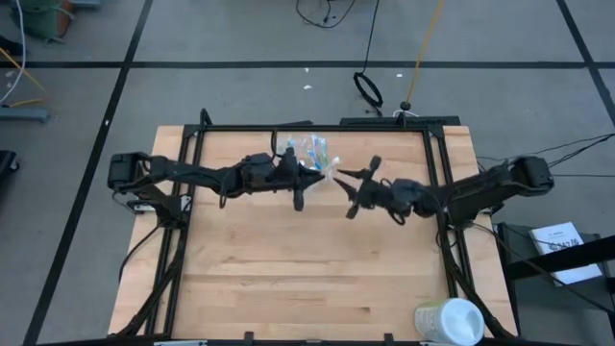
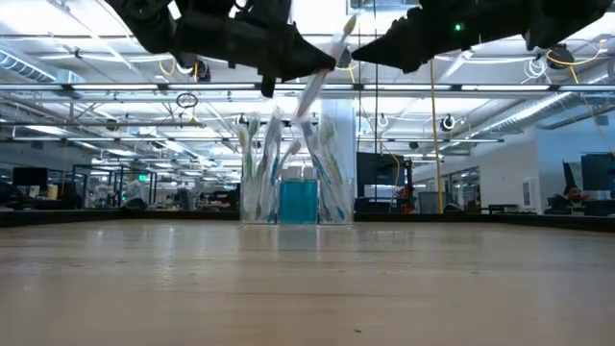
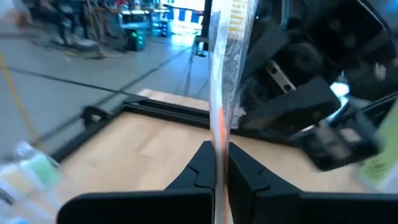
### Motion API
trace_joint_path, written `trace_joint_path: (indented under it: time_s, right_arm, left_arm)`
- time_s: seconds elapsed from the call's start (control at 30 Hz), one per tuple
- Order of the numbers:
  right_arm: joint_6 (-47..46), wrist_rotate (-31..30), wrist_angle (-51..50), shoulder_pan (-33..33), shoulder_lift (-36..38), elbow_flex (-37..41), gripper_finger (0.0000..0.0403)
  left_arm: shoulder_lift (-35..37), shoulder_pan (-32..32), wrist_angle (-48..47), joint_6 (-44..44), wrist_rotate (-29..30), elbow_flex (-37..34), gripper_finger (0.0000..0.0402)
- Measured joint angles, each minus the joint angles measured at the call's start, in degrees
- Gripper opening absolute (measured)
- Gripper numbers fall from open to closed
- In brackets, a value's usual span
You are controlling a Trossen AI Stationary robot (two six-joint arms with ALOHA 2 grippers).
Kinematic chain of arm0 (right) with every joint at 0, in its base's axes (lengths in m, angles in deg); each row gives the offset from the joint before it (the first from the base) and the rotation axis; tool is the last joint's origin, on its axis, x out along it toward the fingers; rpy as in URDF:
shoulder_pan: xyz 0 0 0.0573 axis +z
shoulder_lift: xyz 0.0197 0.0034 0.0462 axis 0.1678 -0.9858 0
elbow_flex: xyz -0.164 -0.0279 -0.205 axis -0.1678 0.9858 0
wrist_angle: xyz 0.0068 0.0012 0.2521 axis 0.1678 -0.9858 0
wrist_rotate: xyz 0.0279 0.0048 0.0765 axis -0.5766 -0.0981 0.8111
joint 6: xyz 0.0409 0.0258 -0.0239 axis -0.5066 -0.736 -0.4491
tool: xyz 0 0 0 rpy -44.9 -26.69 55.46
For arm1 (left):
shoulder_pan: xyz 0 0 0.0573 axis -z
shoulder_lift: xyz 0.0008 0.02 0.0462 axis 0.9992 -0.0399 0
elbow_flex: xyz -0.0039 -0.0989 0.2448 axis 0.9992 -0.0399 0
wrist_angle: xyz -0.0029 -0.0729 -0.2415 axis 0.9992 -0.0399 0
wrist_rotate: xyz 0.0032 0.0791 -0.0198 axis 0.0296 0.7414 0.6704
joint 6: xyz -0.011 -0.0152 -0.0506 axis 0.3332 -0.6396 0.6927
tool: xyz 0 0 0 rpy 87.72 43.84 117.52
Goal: Pick & Place toothbrushing station
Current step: Put the orange toothbrush into the transparent organizer
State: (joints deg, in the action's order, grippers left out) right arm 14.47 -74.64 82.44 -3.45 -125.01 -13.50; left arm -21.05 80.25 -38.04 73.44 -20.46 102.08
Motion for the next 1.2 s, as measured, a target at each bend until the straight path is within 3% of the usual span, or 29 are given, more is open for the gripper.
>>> trace_joint_path:
  time_s: [0.13, 0.23, 0.4, 0.6, 0.73, 0.9, 1.07, 1.2]
  right_arm:
    - [-19.1, 15.1, -4.9, -4.3, 1.6, 0.0, 0.01]
    - [-26.6, 21.1, -3.7, -5.9, 1.5, 0.0, 0.01]
    - [-33.0, 21.7, -2.4, -6.8, 1.5, 0.0, 0.01]
    - [-33.1, 27.1, -0.8, -6.9, 1.5, 0.1, 0.01]
    - [-33.9, 27.5, 1.2, -7.0, 1.5, 0.1, 0.0095]
    - [-33.9, 27.5, 1.8, -7.4, 1.1, 0.1, 0.0066]
    - [-33.4, 27.3, 1.7, -7.4, 0.8, 0.1, 0.0014]
    - [-32.4, 27.4, 1.1, -7.4, 0.8, 0.1, 0.0017]
  left_arm:
    - [-0.8, 1.8, -0.2, -5.8, 1.5, 0.0, 0.0015]
    - [-0.9, 2.9, -0.8, -5.3, 1.5, -0.1, 0.0014]
    - [-0.9, 3.7, 0.0, -6.2, 1.6, 0.0, 0.0008]
    - [-0.8, 3.8, -0.2, -6.0, 2.3, 0.0, 0.0014]
    - [-0.8, 3.7, 0.1, -6.9, 0.8, 0.0, 0.0006]
    - [-0.8, 3.7, -0.1, -5.8, 1.0, 0.0, 0.0022]
    - [-0.8, 3.7, -0.3, -5.8, 0.9, 0.0, 0.0012]
    - [-0.9, 3.7, -0.5, -5.8, 0.9, 0.0, 0.002]
